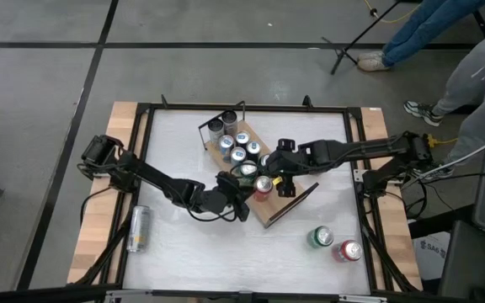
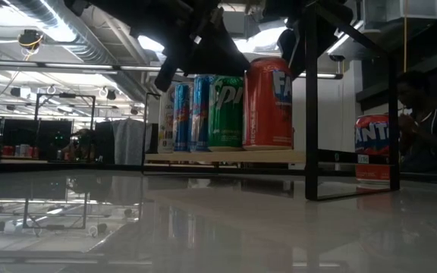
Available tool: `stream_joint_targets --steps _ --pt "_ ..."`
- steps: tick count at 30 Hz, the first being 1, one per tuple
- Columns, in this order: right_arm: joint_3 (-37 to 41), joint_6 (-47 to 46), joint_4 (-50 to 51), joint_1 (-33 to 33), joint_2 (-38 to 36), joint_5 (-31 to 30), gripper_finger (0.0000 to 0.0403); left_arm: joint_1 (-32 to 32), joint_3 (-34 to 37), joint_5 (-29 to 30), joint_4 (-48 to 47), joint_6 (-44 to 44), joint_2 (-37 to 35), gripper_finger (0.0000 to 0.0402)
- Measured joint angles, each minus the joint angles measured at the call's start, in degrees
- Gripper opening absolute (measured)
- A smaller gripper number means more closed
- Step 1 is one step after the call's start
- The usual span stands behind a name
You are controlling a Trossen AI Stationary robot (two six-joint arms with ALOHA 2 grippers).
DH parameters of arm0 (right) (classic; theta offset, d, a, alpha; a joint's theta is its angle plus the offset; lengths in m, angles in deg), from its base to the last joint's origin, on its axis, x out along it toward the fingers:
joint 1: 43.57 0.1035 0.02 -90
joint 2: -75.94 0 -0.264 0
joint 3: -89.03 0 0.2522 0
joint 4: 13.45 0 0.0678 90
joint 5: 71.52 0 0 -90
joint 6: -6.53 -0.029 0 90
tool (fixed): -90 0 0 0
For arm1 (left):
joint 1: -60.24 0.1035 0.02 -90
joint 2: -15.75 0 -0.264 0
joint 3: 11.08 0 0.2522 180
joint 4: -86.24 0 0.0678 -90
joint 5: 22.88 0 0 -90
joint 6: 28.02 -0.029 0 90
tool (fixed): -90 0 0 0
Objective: Place canned beverage on shelf
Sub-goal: Put the middle red soda can on the shelf
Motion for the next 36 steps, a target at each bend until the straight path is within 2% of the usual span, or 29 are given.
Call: stream_joint_targets --steps 12,17,23,36 --pt "-4.8 -0.2 5.6 0.0 -0.4 -6.4 0.0353 -2.5 0.0 0.0 0.1 0.1 0.0 0.0049" --pt "-4.8 -5.2 8.4 0.0 -0.4 -6.4 0.0353 -2.6 0.0 -0.3 0.1 0.4 0.0 0.0049" --pt "-2.5 -8.8 7.2 0.0 -0.4 -6.5 0.0353 -2.6 0.0 -1.1 0.1 0.5 0.0 0.0049" --pt "-1.0 -9.2 2.2 0.0 -0.4 -5.4 0.0353 -1.1 0.0 -1.0 1.7 0.5 0.0 0.0049"
